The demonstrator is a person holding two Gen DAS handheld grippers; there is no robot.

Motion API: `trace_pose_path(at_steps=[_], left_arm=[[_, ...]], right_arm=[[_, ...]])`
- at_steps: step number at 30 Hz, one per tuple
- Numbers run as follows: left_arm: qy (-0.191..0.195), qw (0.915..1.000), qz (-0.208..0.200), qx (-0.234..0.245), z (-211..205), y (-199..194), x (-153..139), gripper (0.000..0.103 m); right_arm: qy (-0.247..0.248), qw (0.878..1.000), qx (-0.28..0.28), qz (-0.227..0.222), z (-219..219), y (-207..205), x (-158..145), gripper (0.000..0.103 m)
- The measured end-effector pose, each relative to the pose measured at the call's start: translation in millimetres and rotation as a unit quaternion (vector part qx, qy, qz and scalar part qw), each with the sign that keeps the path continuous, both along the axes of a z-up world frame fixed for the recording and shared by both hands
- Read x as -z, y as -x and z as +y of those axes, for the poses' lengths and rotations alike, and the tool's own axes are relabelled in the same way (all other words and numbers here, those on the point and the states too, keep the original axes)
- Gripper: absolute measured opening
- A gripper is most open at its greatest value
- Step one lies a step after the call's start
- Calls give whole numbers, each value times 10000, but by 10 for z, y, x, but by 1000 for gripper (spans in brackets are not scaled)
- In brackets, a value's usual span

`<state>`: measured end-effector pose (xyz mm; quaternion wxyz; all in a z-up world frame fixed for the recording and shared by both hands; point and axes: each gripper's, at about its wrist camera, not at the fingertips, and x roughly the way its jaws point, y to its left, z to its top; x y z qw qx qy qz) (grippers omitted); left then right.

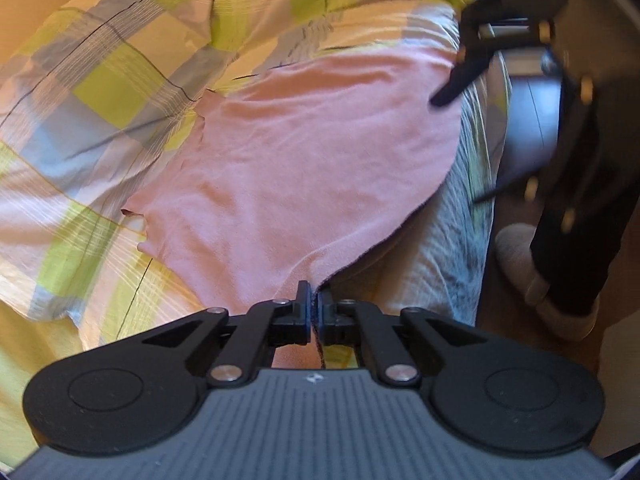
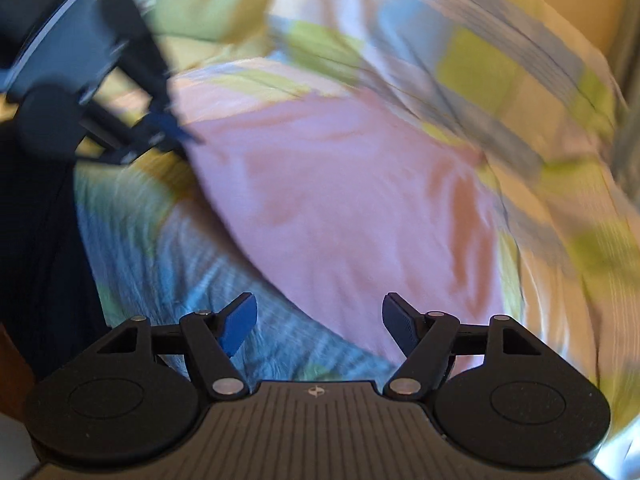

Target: Fold clothes

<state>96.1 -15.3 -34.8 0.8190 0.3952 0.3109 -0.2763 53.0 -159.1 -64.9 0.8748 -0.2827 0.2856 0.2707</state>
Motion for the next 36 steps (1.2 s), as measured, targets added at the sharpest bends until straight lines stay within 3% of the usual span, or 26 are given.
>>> trace_pose_path(at_steps=[5,7,10,14,20,22,23,24,26,28,36], left_arm=[[253,9994,209,-90,31,-53,-148,1],[304,9991,249,-131,50,-66,-178,1],[333,9990,264,-165,87,-85,-204,1],[330,9991,254,-128,121,-118,-215,1],[159,9997,181,-72,122,-160,-154,1],[54,9999,146,-49,114,-165,-124,1],[-11,9999,118,-34,110,-162,-108,1],[-88,9999,76,-14,108,-155,-93,1],[-160,9999,46,-4,117,-129,-91,1],[-141,9999,85,28,150,-63,-146,0],[-174,9983,361,417,274,645,-413,0]], right_arm=[[312,9963,-518,-617,426,-67,175,68],[492,9937,-689,-737,534,-120,250,52],[837,9881,-816,-1001,545,-178,343,42],[1740,9704,-722,-1510,269,-232,417,42],[2646,9516,-144,-1556,-411,-491,526,33],[2850,9457,-154,-1553,-547,-548,597,28],[2944,9429,-170,-1549,-609,-575,634,20],[3037,9400,-186,-1546,-672,-602,670,5],[3181,9350,-285,-1541,-725,-605,712,1],[3113,9381,-286,-1493,-752,-579,653,0],[2820,9484,-337,-1407,-805,-48,70,0]])
